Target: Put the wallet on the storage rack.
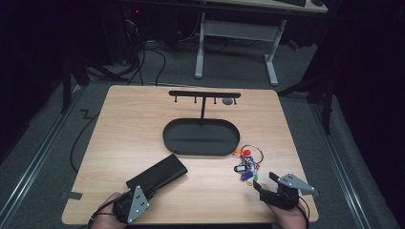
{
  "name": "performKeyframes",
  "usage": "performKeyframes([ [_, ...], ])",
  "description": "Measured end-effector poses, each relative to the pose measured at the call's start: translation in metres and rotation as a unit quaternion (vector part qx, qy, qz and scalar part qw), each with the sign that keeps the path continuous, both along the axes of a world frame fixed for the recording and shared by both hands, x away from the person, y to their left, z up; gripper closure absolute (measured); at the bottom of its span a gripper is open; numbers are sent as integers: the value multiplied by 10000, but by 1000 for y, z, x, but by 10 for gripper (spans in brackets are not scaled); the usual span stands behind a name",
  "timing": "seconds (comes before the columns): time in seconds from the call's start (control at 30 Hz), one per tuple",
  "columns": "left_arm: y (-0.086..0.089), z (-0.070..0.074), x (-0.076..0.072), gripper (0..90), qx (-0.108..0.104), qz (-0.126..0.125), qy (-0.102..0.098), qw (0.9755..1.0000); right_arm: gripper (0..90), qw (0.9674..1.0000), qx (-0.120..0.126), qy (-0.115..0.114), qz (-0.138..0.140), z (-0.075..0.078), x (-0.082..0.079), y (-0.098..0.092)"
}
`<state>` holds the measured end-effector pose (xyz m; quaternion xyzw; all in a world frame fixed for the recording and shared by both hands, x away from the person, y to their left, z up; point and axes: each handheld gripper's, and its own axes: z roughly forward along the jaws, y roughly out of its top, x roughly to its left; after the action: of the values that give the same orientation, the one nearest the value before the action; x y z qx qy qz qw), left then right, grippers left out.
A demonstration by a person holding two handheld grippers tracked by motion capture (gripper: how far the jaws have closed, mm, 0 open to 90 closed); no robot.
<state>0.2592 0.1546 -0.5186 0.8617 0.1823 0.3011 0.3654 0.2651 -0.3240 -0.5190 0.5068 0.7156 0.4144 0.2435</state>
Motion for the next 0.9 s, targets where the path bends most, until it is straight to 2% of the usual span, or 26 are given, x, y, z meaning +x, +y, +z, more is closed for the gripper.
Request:
performKeyframes([
  [0.17,3,5,0,782,-172,69,67,9998,182,10000,-3,3,-90,1,0,-1],
  [0.27,5,8,0,788,-315,103,73,9994,182,10000,-9,-17,-38,0,0,0],
  [0.37,7,11,-1,795,-354,126,16,9993,191,10000,17,2,38,-1,0,1],
  [0.5,11,14,-1,799,-526,162,50,9985,195,10000,44,19,26,-2,0,1],
  [0.63,16,18,0,803,-785,188,142,9966,201,9999,121,42,4,-3,1,-1],
  [0.67,16,18,0,803,-785,188,142,9966,202,9999,123,38,6,-3,1,-1],
  [0.9,22,21,3,805,-1155,235,333,9925,210,9999,155,47,-1,-3,1,-2],
])
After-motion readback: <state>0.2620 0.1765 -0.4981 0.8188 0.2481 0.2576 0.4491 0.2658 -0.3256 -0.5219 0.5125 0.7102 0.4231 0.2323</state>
